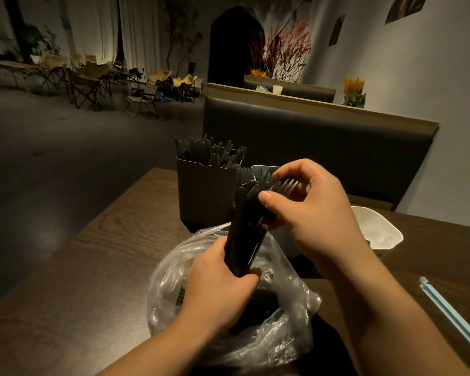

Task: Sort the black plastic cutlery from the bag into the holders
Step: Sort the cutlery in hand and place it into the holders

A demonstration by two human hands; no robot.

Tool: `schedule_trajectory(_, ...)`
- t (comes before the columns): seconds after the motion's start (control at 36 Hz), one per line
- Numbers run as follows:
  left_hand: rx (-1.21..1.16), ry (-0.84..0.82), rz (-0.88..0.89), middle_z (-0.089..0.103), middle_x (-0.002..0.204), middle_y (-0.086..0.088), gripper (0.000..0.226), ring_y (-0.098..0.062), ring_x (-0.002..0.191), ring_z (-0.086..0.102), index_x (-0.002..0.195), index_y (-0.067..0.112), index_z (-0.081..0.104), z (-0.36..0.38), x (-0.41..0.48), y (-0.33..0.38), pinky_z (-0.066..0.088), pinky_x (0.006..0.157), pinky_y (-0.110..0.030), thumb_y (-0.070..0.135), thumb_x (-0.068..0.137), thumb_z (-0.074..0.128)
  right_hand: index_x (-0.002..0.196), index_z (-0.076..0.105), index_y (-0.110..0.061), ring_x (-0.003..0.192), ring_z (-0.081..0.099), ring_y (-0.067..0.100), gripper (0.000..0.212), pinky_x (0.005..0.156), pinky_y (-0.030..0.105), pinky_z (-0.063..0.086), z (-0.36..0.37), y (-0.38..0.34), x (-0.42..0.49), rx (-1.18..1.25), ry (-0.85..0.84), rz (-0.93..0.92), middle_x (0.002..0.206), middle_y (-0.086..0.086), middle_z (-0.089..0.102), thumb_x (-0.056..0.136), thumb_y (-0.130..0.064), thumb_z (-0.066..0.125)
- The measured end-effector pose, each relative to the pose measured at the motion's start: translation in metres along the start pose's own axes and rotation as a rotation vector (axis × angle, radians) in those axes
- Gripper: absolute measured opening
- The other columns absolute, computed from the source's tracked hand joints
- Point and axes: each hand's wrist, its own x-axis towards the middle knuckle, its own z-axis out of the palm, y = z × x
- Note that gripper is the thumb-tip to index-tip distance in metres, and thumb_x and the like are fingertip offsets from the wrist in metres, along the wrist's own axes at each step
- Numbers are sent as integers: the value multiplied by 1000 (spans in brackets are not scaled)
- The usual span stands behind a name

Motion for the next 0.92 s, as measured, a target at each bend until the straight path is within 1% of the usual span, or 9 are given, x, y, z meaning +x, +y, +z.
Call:
schedule_trajectory(0.08,-26,-20,1,70,83,19,33,8,81,63,93,36,63,1,1,-1,47,65,-17,19,72,83,106,62,-21,91,73,16,27,61,26,60,-10,-3,3,116,30,23,101,2,67,86,-5,73)
schedule_trajectory(0.17,-49,-27,11,69,82,20,27,4,78,64,90,32,64,2,2,-3,44,61,-14,18,75,82,118,57,-23,92,73,11,37,66,23,60,-19,-5,4,165,60,22,104,3,69,90,-2,68)
schedule_trajectory(0.25,-56,-13,14,68,78,14,22,-1,75,64,86,28,64,3,3,-4,47,63,-20,18,76,81,123,51,-29,92,74,13,44,70,25,60,-23,-6,5,215,68,42,103,6,71,92,0,64)
schedule_trajectory(0.39,-52,-6,19,68,74,10,20,-4,70,64,85,28,62,3,4,-5,45,57,-16,19,78,79,118,57,-21,95,73,10,29,78,24,60,-32,-12,8,374,158,52,100,2,76,98,-1,54)
schedule_trajectory(0.47,-98,-18,28,67,67,11,19,-7,63,65,82,26,62,2,3,-3,47,56,-20,16,80,78,111,61,-23,94,73,8,23,73,24,61,-45,-15,12,437,255,56,95,-7,77,99,-4,53)
schedule_trajectory(0.56,-159,-37,32,65,61,13,19,-5,57,63,82,26,62,3,4,-3,45,57,-22,17,82,79,106,61,-24,95,74,12,20,74,30,62,-59,-17,16,494,390,18,97,-5,77,100,-7,51)
schedule_trajectory(0.67,-293,-71,-12,62,58,1,18,-17,51,60,85,16,59,6,5,-4,49,53,-29,18,86,78,117,60,-20,102,72,15,22,81,35,61,-68,-12,20,494,501,-20,112,2,73,101,-7,51)
schedule_trajectory(0.81,-382,-104,-32,60,64,-6,20,-23,52,58,91,7,58,7,6,-4,49,53,-31,16,88,75,122,54,-17,100,72,13,25,82,35,61,-74,-8,23,404,651,-123,104,-3,72,101,-4,51)
schedule_trajectory(0.92,-419,-106,-44,60,64,-7,19,-24,52,57,91,6,58,7,6,-4,48,52,-31,14,88,75,126,43,-17,101,72,16,32,87,36,60,-81,-1,25,272,744,-232,113,8,70,99,-5,55)
